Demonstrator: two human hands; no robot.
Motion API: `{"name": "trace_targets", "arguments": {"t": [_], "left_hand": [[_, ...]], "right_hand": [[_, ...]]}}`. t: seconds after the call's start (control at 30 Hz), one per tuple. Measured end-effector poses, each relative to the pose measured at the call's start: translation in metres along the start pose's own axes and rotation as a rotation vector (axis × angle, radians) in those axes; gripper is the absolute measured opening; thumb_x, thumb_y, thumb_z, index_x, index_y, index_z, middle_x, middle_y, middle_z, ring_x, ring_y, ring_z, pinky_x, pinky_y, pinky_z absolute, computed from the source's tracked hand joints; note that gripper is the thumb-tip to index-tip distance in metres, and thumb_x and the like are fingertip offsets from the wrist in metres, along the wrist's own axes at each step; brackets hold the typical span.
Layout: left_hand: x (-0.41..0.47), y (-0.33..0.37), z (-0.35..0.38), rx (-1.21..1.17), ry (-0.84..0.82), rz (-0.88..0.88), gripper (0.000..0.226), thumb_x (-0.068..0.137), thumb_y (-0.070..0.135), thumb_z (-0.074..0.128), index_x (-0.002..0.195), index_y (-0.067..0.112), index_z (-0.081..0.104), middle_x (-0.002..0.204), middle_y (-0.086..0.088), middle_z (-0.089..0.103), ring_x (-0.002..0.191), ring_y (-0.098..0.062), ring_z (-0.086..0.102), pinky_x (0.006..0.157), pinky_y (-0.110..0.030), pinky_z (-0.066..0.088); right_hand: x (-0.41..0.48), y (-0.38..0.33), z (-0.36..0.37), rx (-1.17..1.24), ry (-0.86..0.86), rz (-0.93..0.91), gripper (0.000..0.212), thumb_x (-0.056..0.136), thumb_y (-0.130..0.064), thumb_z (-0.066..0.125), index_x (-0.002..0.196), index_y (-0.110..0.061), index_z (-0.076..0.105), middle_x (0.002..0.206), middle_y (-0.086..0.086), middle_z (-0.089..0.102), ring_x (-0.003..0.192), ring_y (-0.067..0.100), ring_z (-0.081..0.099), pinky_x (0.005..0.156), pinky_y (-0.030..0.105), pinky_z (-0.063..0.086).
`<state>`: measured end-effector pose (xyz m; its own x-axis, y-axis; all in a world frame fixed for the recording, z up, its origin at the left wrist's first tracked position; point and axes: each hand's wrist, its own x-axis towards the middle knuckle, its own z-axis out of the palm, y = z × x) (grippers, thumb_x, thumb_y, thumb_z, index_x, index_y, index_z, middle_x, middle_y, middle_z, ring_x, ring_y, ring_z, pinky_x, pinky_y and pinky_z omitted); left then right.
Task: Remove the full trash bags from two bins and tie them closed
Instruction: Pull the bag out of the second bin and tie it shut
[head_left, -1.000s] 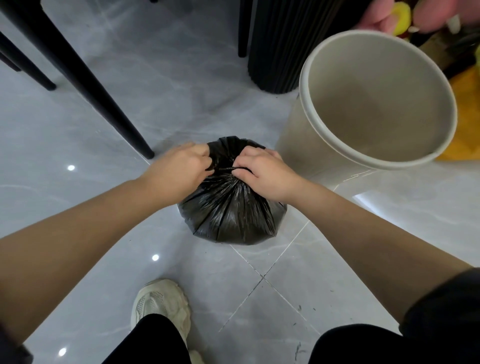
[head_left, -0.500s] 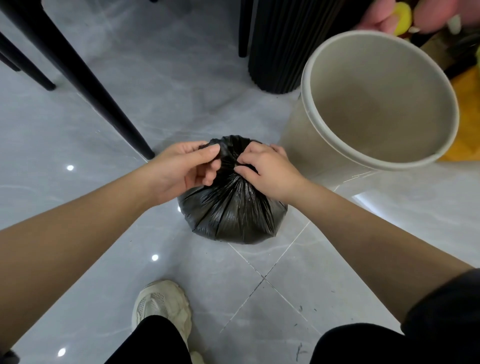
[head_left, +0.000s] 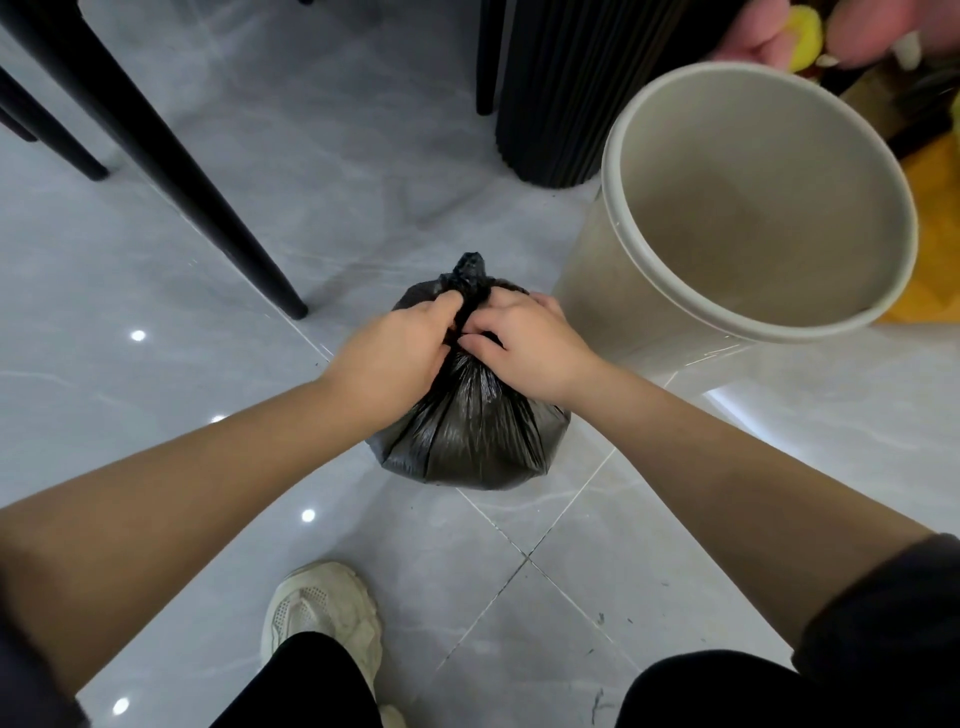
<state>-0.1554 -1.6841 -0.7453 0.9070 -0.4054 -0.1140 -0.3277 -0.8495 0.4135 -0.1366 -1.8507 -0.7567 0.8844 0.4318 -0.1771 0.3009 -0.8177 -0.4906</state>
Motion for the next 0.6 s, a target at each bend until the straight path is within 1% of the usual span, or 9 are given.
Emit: {"name": "trace_targets", "arguments": {"t": [0.03,0.13,0.2,0.27,0.3,0.33,0.4,0.5,0.6], "left_hand": [[0.001,0.004,-0.001,0.079,-0.003,-0.026,0.022,0.089,0.011,0.049,0.110,0.010,0.043,0.100,-0.010,0.063,0.085,-0.038,0.062,0.064,-0.042,0.049],[0.005,0.005,0.000,0.174,-0.013,-0.073,0.023,0.089,0.010,0.050,0.111,0.007,0.041,0.094,-0.014,0.063,0.082,-0.039,0.062,0.059,-0.039,0.042],[0.009,0.000,-0.001,-0.001,-0.008,-0.149,0.035,0.085,0.013,0.057,0.115,0.011,0.039,0.090,-0.011,0.066,0.080,-0.033,0.063,0.065,-0.038,0.048],[0.011,-0.004,-0.007,-0.276,-0.030,-0.276,0.048,0.082,0.017,0.066,0.121,0.018,0.038,0.083,-0.004,0.069,0.071,-0.017,0.063,0.070,-0.032,0.049],[0.012,-0.005,-0.010,-0.339,-0.048,-0.304,0.046,0.082,0.019,0.067,0.120,0.019,0.041,0.080,0.000,0.070,0.065,-0.009,0.061,0.068,-0.029,0.048],[0.012,-0.007,-0.012,-0.325,-0.068,-0.277,0.038,0.083,0.020,0.067,0.116,0.019,0.047,0.078,0.001,0.071,0.063,-0.005,0.059,0.067,-0.027,0.049],[0.013,-0.011,-0.016,-0.208,-0.098,-0.156,0.014,0.088,0.022,0.062,0.101,0.017,0.062,0.080,0.000,0.071,0.070,-0.010,0.062,0.072,-0.030,0.050],[0.012,-0.021,-0.019,-0.094,-0.179,-0.080,0.016,0.091,0.029,0.053,0.082,0.022,0.064,0.081,0.001,0.068,0.080,-0.019,0.061,0.074,-0.034,0.049],[0.008,-0.024,-0.019,-0.101,-0.270,-0.098,0.018,0.093,0.032,0.050,0.078,0.026,0.056,0.077,0.002,0.064,0.077,-0.018,0.058,0.073,-0.036,0.048]], "right_hand": [[0.000,-0.001,0.000,0.002,-0.004,-0.001,0.023,0.094,-0.036,0.047,0.103,-0.029,0.067,0.107,-0.004,0.054,0.114,0.016,0.048,0.109,0.042,0.018],[0.001,-0.004,0.000,0.008,-0.017,0.003,0.023,0.094,-0.036,0.048,0.104,-0.029,0.067,0.105,-0.005,0.053,0.112,0.015,0.048,0.111,0.044,0.017],[0.000,-0.004,0.001,0.018,-0.026,0.006,0.022,0.094,-0.036,0.049,0.102,-0.028,0.068,0.103,-0.006,0.053,0.110,0.015,0.049,0.112,0.045,0.019],[0.000,-0.001,0.000,0.033,-0.038,0.017,0.021,0.093,-0.036,0.050,0.099,-0.027,0.069,0.100,-0.010,0.051,0.107,0.014,0.051,0.110,0.048,0.024],[-0.001,0.001,0.000,0.047,-0.039,0.021,0.021,0.093,-0.035,0.051,0.097,-0.027,0.069,0.099,-0.011,0.050,0.105,0.014,0.052,0.108,0.048,0.028],[-0.001,0.002,-0.001,0.058,-0.031,0.021,0.020,0.093,-0.035,0.051,0.097,-0.026,0.069,0.098,-0.011,0.049,0.104,0.014,0.053,0.106,0.048,0.030],[-0.001,0.004,-0.003,0.056,-0.006,0.010,0.020,0.092,-0.034,0.052,0.097,-0.026,0.070,0.099,-0.010,0.052,0.105,0.014,0.053,0.105,0.045,0.031],[-0.002,0.007,-0.003,-0.042,0.061,-0.034,0.021,0.091,-0.035,0.054,0.097,-0.025,0.071,0.102,-0.005,0.054,0.107,0.018,0.049,0.103,0.039,0.026],[-0.004,0.011,-0.005,-0.355,0.212,-0.145,0.020,0.085,-0.038,0.059,0.084,-0.025,0.073,0.094,0.000,0.053,0.096,0.025,0.051,0.084,0.036,0.024]]}}
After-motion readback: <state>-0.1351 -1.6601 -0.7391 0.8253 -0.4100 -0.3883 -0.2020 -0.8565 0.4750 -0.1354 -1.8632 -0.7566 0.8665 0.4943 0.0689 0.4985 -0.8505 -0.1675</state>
